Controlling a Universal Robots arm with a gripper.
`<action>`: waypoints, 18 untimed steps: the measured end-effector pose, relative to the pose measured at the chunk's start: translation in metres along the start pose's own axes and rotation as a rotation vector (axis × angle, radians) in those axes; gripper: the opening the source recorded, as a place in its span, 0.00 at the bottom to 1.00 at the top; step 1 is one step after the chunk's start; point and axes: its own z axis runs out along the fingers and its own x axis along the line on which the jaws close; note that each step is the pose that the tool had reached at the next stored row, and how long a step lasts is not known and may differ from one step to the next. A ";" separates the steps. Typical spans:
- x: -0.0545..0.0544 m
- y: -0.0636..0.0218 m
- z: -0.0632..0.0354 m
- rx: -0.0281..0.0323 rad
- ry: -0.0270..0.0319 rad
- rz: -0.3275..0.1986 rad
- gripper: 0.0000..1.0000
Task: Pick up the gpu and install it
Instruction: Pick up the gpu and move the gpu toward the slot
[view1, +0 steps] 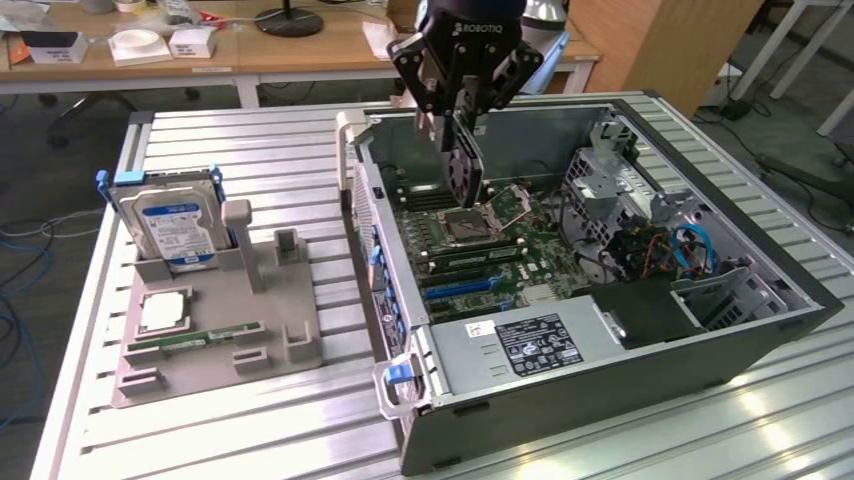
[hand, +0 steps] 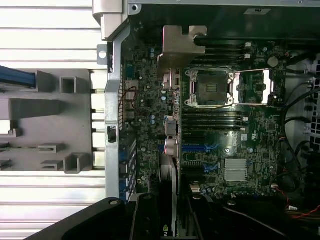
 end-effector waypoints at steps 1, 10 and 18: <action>0.000 0.0000 0.0000 0.0000 0.0000 0.000 0.26; -0.005 0.0001 0.0005 0.0000 -0.0001 0.000 0.26; -0.008 0.0001 0.0009 -0.0001 -0.0002 0.000 0.26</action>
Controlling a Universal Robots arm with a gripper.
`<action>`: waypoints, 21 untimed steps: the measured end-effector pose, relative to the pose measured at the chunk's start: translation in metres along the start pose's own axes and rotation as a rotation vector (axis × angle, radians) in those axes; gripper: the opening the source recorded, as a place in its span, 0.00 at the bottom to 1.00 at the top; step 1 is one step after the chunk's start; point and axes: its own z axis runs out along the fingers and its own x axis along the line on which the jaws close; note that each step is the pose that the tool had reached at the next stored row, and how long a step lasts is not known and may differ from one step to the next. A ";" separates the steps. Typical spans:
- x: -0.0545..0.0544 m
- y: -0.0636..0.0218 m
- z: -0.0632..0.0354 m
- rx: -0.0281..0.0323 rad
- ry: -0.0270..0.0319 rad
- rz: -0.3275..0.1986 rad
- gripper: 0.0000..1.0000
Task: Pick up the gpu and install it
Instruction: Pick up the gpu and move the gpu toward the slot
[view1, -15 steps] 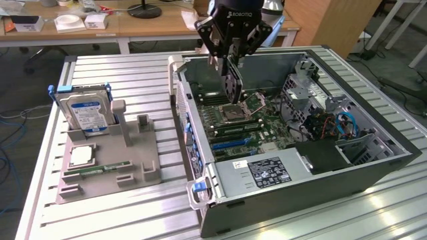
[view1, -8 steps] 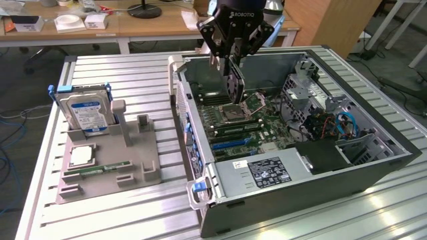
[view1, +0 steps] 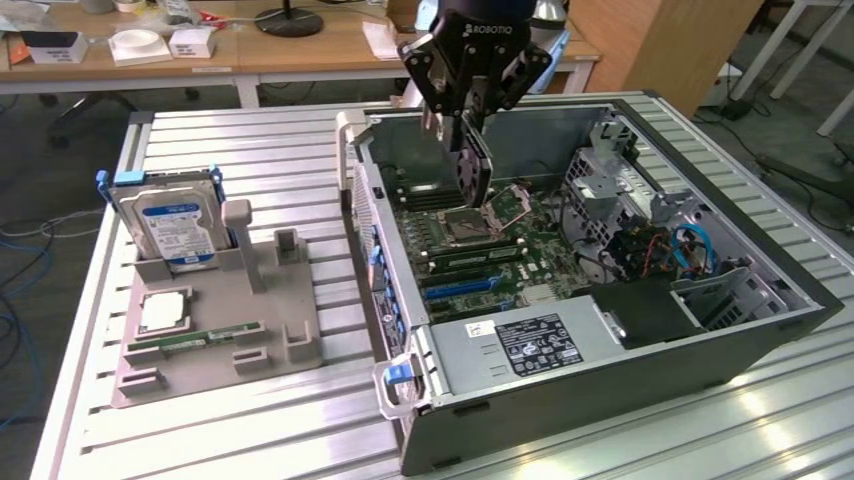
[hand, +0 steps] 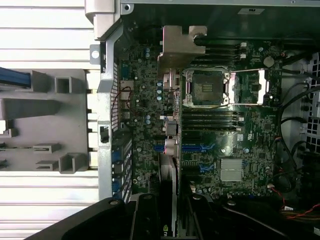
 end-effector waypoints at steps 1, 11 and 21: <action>-0.001 0.0000 0.0000 0.0000 -0.0001 0.000 0.26; -0.005 0.0001 0.0005 0.0000 -0.0004 0.000 0.26; -0.010 0.0002 0.0008 0.0000 -0.0006 0.000 0.26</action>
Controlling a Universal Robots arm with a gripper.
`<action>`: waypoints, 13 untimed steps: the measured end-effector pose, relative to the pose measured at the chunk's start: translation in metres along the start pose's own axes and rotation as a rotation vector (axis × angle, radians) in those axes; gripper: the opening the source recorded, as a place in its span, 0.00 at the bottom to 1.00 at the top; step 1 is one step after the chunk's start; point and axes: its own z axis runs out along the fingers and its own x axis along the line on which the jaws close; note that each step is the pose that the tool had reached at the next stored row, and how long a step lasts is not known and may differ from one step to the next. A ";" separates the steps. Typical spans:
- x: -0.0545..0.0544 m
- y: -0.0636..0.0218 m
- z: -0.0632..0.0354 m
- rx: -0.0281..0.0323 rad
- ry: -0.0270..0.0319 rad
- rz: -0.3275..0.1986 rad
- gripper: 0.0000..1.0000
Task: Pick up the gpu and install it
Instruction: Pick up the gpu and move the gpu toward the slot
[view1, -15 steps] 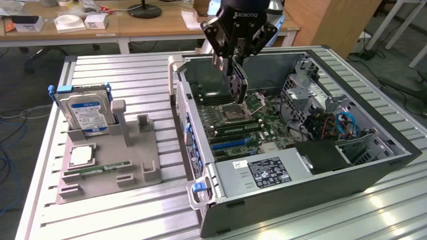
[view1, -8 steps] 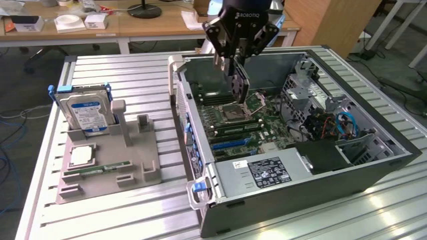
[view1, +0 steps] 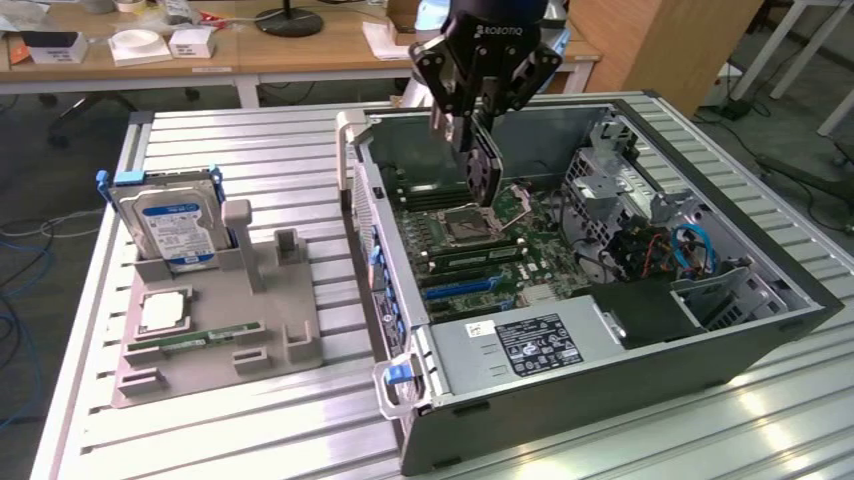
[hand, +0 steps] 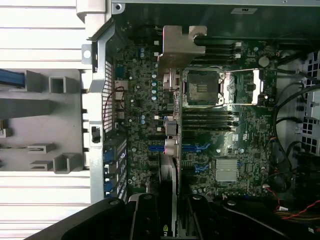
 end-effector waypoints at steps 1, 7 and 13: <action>-0.001 0.0000 0.0000 0.0000 0.0000 0.000 0.26; -0.004 0.0001 0.0002 0.0001 -0.0001 0.000 0.26; -0.008 0.0001 0.0005 0.0000 -0.0002 -0.001 0.26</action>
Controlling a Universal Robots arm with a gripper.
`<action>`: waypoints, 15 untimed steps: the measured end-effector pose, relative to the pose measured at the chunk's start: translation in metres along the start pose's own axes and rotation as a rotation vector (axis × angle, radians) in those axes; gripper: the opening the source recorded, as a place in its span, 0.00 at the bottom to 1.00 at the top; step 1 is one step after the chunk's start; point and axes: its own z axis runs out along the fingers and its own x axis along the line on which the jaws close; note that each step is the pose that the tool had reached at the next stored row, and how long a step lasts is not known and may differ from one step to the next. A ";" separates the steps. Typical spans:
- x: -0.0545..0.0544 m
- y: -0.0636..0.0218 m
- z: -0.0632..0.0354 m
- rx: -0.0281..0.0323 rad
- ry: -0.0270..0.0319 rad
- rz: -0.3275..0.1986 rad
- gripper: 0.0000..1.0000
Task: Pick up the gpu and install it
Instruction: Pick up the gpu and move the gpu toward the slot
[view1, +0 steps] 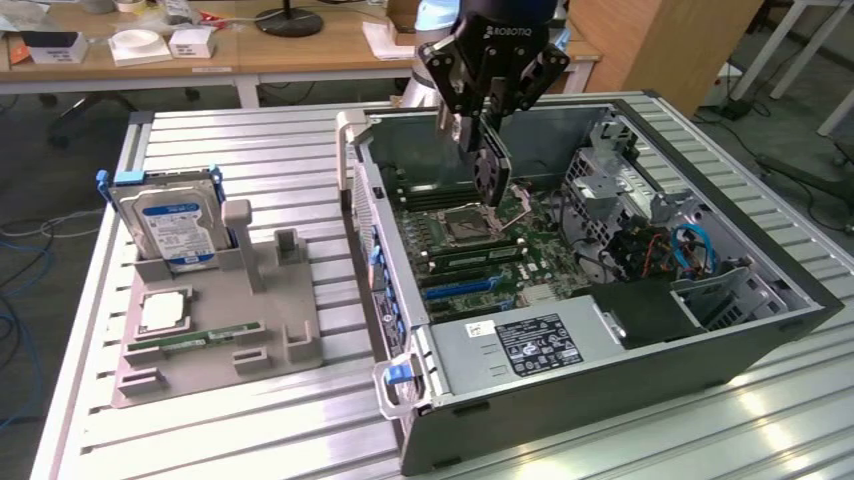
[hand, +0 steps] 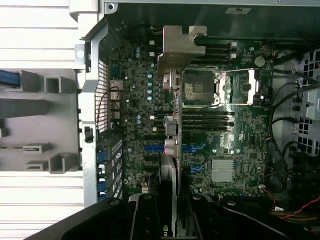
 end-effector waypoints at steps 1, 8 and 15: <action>-0.001 0.0000 0.0000 0.0000 0.0001 0.000 0.26; -0.005 0.0001 0.0004 0.0000 -0.0002 0.000 0.26; -0.008 0.0001 0.0009 0.0000 -0.0004 0.000 0.26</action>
